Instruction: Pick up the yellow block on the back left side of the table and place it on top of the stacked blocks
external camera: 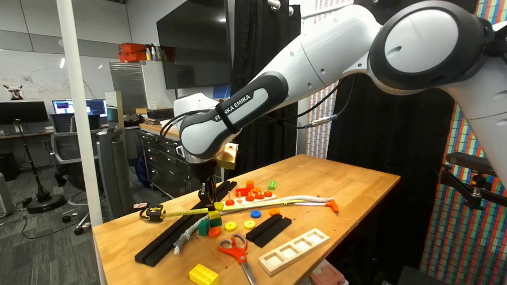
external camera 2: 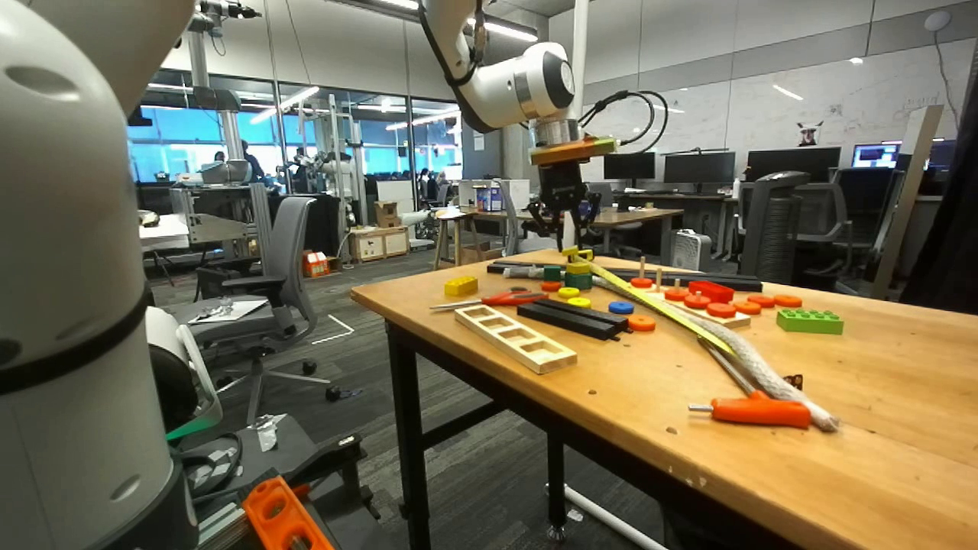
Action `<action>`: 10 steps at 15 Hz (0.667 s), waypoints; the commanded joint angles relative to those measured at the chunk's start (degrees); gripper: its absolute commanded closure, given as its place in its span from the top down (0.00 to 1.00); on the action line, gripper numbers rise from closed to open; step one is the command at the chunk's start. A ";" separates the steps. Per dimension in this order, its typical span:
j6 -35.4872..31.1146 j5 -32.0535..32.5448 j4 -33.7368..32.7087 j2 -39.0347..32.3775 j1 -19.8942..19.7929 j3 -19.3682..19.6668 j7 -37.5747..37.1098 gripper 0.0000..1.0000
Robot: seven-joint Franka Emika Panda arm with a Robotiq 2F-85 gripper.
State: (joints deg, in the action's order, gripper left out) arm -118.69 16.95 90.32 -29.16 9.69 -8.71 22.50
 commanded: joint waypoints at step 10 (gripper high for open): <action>2.71 -1.77 -10.25 -6.79 -0.75 -0.15 4.16 0.19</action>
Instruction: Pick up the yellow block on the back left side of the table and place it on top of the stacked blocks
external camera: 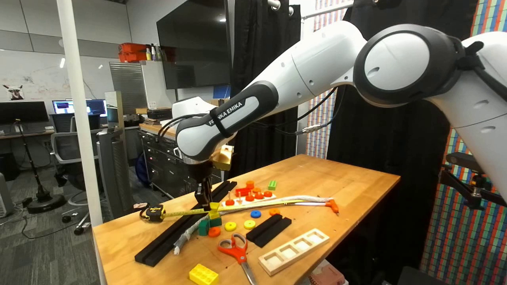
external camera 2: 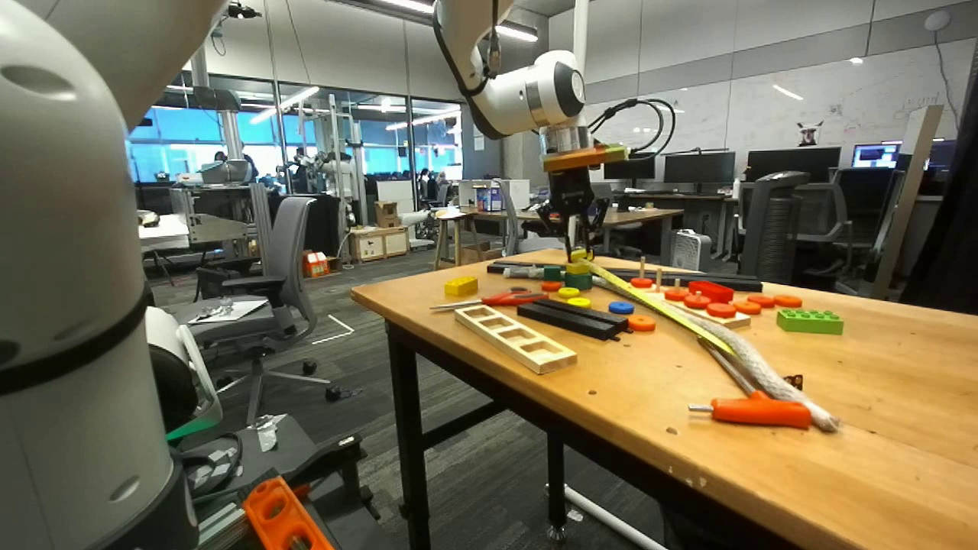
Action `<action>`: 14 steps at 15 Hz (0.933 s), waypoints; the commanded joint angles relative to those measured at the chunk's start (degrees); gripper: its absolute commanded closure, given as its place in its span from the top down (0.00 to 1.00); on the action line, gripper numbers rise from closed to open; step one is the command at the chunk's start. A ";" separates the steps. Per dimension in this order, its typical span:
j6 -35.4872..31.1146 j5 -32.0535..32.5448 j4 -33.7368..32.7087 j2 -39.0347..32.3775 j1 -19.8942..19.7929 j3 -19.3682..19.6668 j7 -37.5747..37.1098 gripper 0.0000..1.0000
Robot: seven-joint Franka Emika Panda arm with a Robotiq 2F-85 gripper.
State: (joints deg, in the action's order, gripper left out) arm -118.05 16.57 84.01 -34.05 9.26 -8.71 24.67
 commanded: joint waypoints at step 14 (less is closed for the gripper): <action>5.90 -4.73 -7.72 -3.92 -0.77 -0.60 2.14 0.19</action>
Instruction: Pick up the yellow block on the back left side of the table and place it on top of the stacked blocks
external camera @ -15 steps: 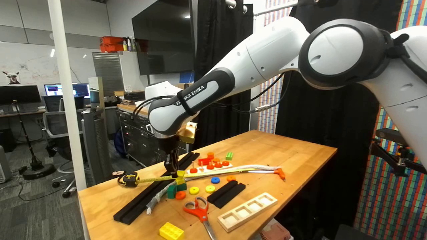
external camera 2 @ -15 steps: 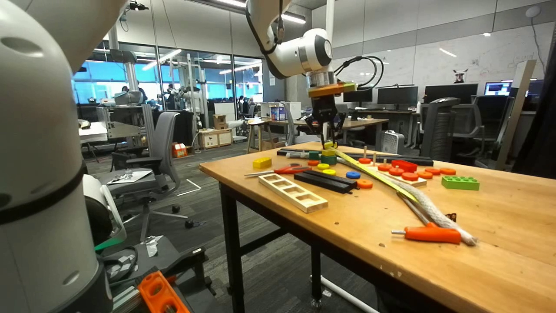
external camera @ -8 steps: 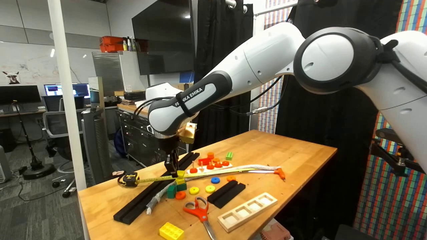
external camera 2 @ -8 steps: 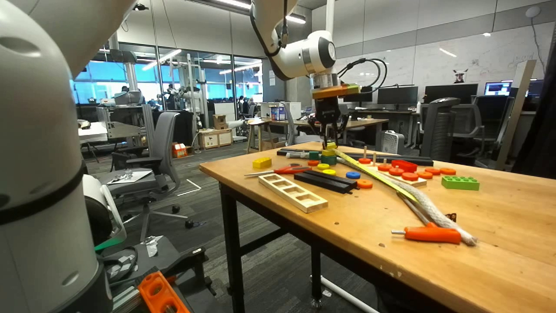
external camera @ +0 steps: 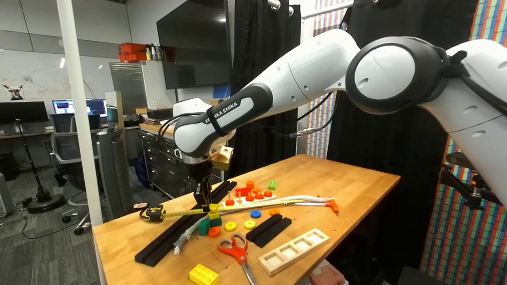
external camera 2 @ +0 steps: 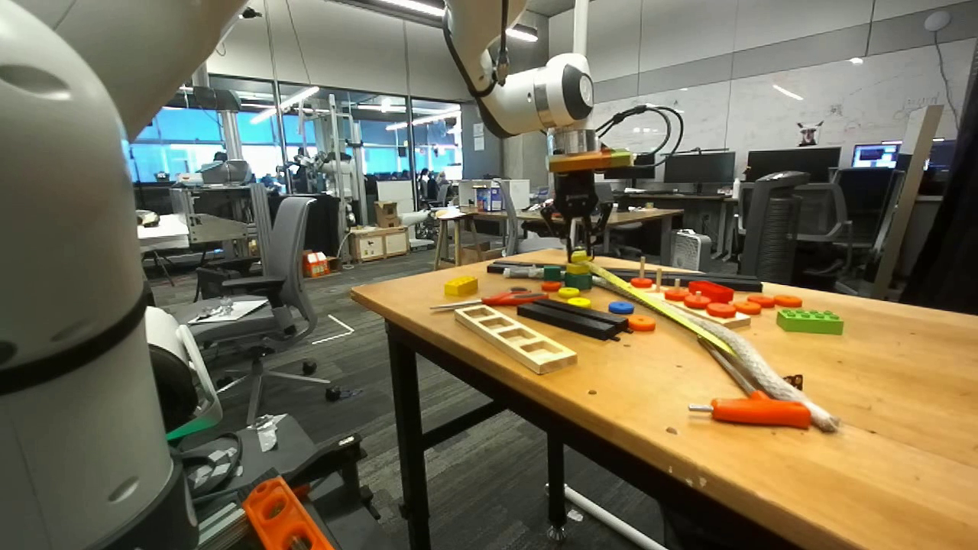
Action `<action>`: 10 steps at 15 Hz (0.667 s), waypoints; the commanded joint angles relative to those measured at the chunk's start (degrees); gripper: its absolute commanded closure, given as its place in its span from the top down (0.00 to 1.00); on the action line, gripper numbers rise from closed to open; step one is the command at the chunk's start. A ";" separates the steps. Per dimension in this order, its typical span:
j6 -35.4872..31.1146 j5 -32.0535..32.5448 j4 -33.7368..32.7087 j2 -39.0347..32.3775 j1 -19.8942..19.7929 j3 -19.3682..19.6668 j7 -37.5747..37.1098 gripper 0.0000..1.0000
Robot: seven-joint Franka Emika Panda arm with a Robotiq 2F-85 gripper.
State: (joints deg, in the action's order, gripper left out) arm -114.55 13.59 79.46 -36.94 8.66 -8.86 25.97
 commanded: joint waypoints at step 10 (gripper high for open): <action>3.67 -3.28 -4.21 -1.63 -0.52 -0.39 0.97 0.19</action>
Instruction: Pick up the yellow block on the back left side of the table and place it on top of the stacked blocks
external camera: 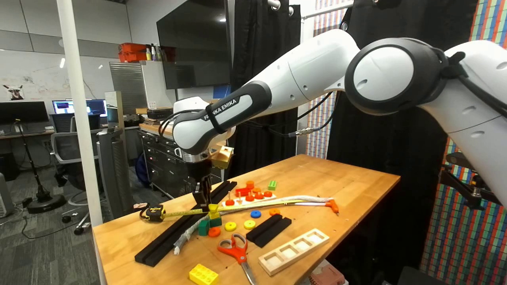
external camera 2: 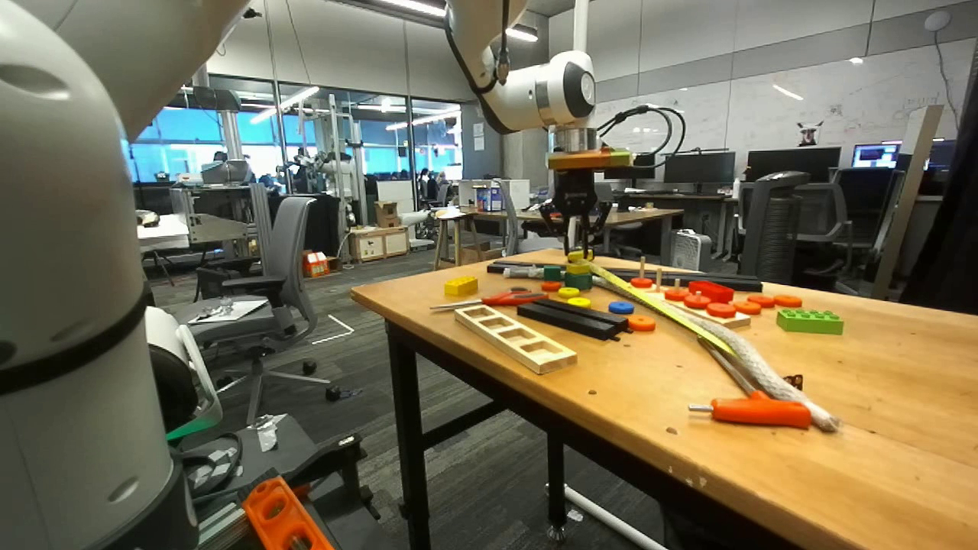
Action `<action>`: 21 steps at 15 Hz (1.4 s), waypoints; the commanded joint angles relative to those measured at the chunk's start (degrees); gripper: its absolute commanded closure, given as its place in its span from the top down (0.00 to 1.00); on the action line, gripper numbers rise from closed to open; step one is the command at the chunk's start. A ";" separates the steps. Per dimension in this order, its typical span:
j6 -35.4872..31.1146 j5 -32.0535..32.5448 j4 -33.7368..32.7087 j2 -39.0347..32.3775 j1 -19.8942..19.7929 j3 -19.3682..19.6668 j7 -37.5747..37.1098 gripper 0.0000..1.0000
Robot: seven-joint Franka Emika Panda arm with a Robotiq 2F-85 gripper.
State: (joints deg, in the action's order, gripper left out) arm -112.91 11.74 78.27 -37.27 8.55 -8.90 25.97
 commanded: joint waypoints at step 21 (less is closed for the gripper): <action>2.78 -1.26 4.13 10.28 1.93 1.18 -10.99 1.00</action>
State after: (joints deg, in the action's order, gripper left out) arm -110.58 10.08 77.31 -34.31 9.24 -8.83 21.07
